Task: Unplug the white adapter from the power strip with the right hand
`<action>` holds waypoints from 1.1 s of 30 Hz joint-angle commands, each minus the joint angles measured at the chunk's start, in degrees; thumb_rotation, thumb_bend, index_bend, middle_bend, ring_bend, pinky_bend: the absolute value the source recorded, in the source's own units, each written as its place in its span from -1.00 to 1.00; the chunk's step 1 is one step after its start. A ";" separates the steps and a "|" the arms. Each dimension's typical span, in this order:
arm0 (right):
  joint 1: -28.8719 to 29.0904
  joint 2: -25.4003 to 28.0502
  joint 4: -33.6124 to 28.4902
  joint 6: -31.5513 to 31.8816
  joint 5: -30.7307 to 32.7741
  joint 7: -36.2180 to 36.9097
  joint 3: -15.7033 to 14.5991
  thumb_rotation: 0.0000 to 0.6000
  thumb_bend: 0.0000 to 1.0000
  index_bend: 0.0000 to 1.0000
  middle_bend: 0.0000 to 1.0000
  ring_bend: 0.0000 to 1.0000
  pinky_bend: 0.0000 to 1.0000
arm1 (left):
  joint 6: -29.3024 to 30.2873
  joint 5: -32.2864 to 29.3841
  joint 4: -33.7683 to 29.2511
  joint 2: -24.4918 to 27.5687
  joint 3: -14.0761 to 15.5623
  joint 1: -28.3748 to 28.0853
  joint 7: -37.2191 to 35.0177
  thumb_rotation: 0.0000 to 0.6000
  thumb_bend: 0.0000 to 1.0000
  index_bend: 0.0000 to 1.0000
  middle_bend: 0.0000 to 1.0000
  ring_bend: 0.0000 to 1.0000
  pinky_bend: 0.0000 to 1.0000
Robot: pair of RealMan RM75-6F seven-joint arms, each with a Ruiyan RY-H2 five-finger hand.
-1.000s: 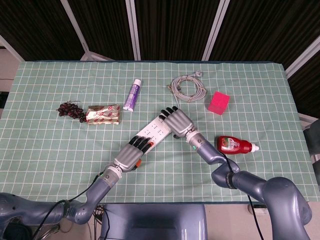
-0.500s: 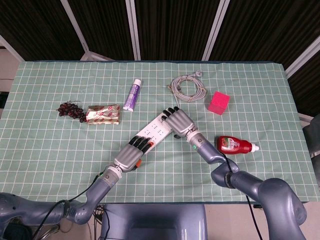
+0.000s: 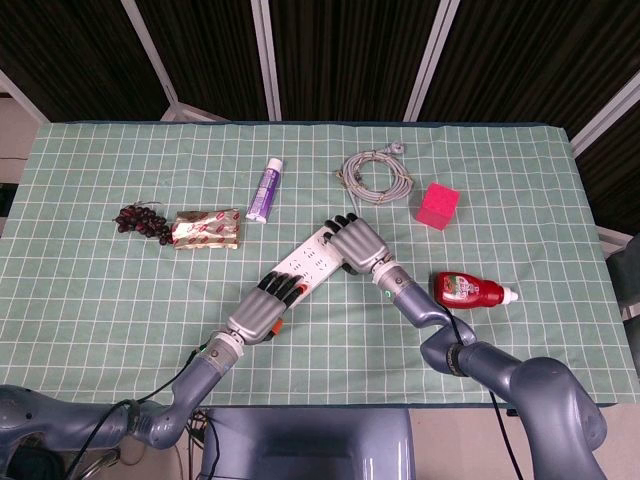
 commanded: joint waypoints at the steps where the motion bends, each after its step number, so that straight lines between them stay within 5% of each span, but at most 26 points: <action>1: -0.08 0.01 -0.06 0.17 -0.12 0.17 -0.06 1.00 0.14 0.01 -0.54 -0.60 -0.49 | -0.02 0.00 0.05 -0.06 0.05 -0.02 0.02 1.00 0.07 -0.83 -1.00 -1.00 -0.80; 8: -0.39 -0.41 0.23 0.89 -0.43 0.47 -0.23 1.00 0.46 0.26 -0.53 -0.59 -0.49 | 0.02 0.02 0.03 -0.07 0.09 -0.08 0.00 1.00 0.07 -0.83 -1.00 -1.00 -0.80; 33: -2.13 2.01 -4.10 5.40 1.92 -3.26 2.65 1.00 0.52 0.42 -0.52 -0.59 -0.49 | -0.19 0.71 0.07 -0.17 1.09 0.31 -0.55 1.00 0.07 -0.83 -1.00 -1.00 -0.80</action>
